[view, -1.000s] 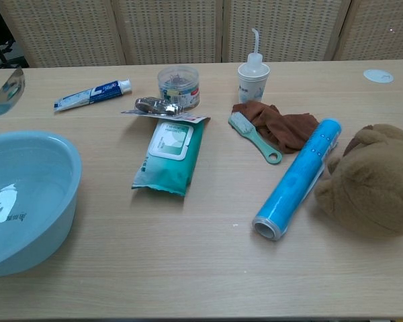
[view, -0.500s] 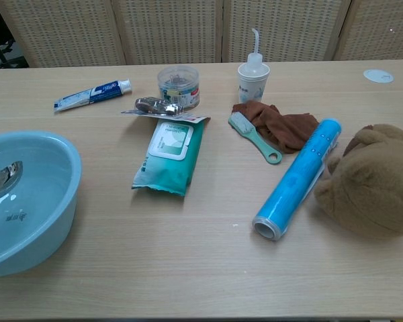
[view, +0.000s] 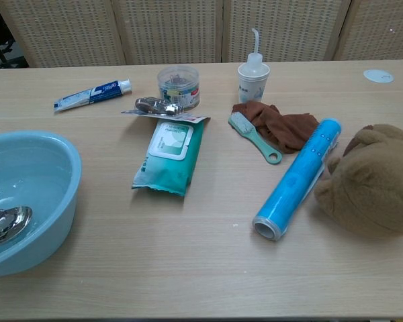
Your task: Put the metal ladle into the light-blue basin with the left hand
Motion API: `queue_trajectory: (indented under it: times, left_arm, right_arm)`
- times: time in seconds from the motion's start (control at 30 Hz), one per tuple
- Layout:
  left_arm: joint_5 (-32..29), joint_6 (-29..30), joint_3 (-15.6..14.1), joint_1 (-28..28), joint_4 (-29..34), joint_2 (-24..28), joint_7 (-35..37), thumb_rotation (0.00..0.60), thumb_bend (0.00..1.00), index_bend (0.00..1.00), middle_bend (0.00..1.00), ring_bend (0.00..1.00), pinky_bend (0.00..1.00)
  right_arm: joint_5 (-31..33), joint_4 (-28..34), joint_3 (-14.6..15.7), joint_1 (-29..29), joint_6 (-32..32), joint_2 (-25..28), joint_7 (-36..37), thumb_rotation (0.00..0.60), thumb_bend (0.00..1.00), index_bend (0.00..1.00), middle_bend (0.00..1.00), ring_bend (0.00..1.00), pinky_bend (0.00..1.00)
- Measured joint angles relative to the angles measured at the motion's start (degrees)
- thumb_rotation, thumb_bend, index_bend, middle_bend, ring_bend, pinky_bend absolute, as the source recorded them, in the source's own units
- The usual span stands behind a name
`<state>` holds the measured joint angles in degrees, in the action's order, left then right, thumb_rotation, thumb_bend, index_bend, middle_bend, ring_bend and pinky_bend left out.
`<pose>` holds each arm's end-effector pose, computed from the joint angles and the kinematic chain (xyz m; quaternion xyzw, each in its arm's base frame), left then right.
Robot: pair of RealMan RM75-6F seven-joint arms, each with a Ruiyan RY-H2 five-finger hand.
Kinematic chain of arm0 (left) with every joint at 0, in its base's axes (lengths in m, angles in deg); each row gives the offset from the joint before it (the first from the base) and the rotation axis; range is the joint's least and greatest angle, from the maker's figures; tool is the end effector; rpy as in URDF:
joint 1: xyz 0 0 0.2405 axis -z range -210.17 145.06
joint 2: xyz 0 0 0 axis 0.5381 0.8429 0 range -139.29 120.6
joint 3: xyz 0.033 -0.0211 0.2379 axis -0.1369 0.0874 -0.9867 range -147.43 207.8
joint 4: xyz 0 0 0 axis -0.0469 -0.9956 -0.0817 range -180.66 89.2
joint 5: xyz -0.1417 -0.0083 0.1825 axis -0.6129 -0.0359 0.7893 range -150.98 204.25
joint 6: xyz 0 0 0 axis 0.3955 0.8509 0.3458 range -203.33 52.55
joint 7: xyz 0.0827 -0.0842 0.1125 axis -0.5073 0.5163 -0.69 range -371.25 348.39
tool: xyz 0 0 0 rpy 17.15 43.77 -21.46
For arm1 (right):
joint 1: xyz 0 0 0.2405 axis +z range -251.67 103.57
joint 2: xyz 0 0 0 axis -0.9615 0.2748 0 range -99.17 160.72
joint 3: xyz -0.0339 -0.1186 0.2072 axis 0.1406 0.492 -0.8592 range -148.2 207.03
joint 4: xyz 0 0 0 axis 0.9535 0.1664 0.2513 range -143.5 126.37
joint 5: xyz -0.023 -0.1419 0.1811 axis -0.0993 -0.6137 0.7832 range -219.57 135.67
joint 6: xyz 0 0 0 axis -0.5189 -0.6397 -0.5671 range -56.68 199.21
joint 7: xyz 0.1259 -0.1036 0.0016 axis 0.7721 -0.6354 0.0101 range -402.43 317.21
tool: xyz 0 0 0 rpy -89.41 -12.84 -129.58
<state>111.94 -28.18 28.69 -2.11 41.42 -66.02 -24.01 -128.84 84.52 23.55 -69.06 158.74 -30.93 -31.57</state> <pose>-0.3001 0.3043 0.1002 -0.8321 -0.2683 -0.1298 0.4678 -0.2961 -0.2127 0.1586 0.5499 -0.4012 0.4707 0.5613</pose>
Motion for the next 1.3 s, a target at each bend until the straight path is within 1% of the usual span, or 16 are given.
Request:
queue_trajectory:
  times: [0.07,0.23,0.4,0.53,0.6,0.67,0.77,0.87,0.97,1.0,1.07,1.2,1.3]
  left_arm:
    - [-2.5,-1.5,0.3,0.8,1.4,-0.1,-4.2,0.6,0.56,0.88,0.99,0.95,0.9]
    - [-11.0,-4.8,1.0,3.2,4.4,-0.8,-14.5,0.6,0.56,0.89,0.99,0.95,0.9]
    - [-19.2,-5.9,1.3,5.7,6.0,-2.1,-23.2,0.6,0.56,0.89,0.99,0.95,0.9]
    - [-24.9,-5.4,1.1,7.8,7.1,-3.2,-28.1,0.6,0.56,0.89,0.99,0.95,0.9]
    - [-27.1,-4.7,0.9,8.9,7.6,-3.7,-29.8,0.6,0.56,0.89,0.99,0.95,0.9]
    - [-27.9,-3.9,0.8,9.5,7.9,-4.0,-30.3,0.6,0.56,0.89,0.99,0.95,0.9]
    - [-27.7,-3.0,0.9,9.7,8.1,-4.2,-29.3,0.6,0.56,0.9,0.99,0.95,0.9]
    - [-25.5,-2.0,1.3,9.3,8.2,-4.2,-26.5,0.6,0.56,0.9,0.99,0.95,0.9]
    - [-21.3,-0.2,1.7,8.3,8.0,-3.7,-21.4,0.6,0.56,0.9,0.99,0.95,0.9]
    - [-18.5,0.8,1.8,7.7,7.7,-3.3,-18.0,0.6,0.56,0.9,0.99,0.95,0.9]
    - [-15.6,1.8,1.8,7.1,7.3,-2.8,-14.5,0.6,0.56,0.9,0.99,0.95,0.9]
    - [-8.2,4.2,1.4,5.4,5.9,-1.2,-5.6,0.6,0.55,0.9,0.99,0.95,0.9]
    - [-4.4,6.0,1.0,4.3,5.2,0.3,-1.3,0.6,0.55,0.9,0.99,0.95,0.9]
  right_arm:
    - [0.0,0.0,0.0,0.0,0.1,0.0,0.0,0.6,0.0,0.0,0.0,0.0,0.0]
    - [0.1,-0.1,-0.1,-0.1,0.1,0.0,0.1,0.6,0.0,0.0,0.0,0.0,0.0]
    - [0.4,-0.4,-0.2,0.1,-0.3,-0.1,0.1,0.6,0.0,0.0,0.0,0.0,0.0]
    - [0.8,-0.7,-0.2,0.2,-0.7,-0.3,0.0,0.6,0.0,0.0,0.0,0.0,0.0]
    - [0.9,-0.8,-0.3,0.2,-0.7,-0.4,0.0,0.6,0.0,0.0,0.0,0.0,0.0]
    - [0.9,-1.0,-0.3,0.2,-0.6,-0.4,0.0,0.6,0.0,0.0,0.0,0.0,0.0]
    - [0.9,-1.1,-0.3,0.1,-0.6,-0.4,0.2,0.6,0.0,0.0,0.0,0.0,0.0]
    - [0.9,-1.2,-0.3,0.1,-0.6,-0.3,0.2,0.6,0.0,0.0,0.0,0.0,0.0]
    - [0.7,-1.1,-0.1,0.0,-0.6,-0.3,0.2,0.6,0.0,0.0,0.0,0.0,0.0]
    - [0.6,-1.1,-0.1,0.0,-0.6,-0.4,0.1,0.6,0.0,0.0,0.0,0.0,0.0]
    - [0.5,-1.1,0.0,0.0,-0.6,-0.4,0.0,0.6,0.0,0.0,0.0,0.0,0.0]
    - [0.3,-0.9,0.2,0.1,-0.7,-0.6,-0.4,0.6,0.0,0.0,0.0,0.0,0.0]
    - [0.0,-0.9,0.4,0.1,-0.8,-0.7,-0.6,0.6,0.0,0.0,0.0,0.0,0.0]
